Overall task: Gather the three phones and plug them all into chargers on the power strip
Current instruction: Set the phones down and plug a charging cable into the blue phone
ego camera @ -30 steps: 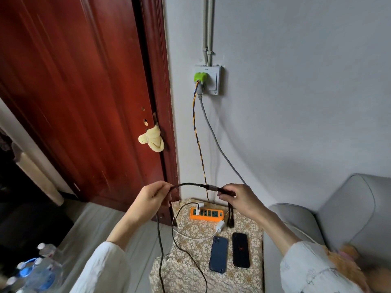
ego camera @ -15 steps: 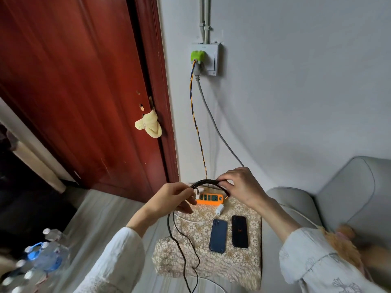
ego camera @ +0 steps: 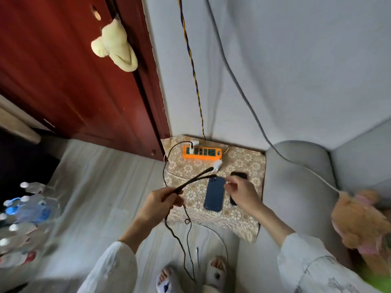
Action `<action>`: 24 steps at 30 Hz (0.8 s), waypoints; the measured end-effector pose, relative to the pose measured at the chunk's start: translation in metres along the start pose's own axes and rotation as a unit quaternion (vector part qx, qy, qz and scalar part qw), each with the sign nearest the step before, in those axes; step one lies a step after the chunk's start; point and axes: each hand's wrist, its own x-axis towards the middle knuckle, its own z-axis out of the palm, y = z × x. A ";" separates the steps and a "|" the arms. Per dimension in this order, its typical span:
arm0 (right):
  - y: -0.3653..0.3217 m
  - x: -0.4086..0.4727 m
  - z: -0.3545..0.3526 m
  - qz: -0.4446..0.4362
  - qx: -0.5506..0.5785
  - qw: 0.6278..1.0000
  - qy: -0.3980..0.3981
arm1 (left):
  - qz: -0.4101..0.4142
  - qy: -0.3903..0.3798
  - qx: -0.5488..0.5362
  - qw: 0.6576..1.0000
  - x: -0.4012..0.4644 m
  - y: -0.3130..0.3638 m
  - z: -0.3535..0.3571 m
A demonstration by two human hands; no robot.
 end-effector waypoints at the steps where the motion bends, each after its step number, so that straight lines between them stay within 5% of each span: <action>1: 0.018 0.013 0.017 0.038 0.004 0.999 -0.021 | -0.008 0.001 -0.013 1.000 0.010 -0.016 0.003; 6: 0.097 0.074 0.098 0.215 0.032 0.975 -0.045 | -0.084 0.005 -0.078 0.993 0.048 -0.109 0.025; 11: 0.136 0.112 0.156 0.240 0.010 0.970 0.033 | -0.143 0.064 -0.094 0.983 0.066 -0.187 0.030; 17: 0.129 0.130 0.195 0.281 -0.132 0.948 0.077 | -0.176 0.049 -0.099 0.978 0.076 -0.211 0.034; 24: 0.130 0.141 0.191 0.359 -0.044 0.926 0.105 | -0.192 0.072 -0.120 0.971 0.082 -0.215 0.032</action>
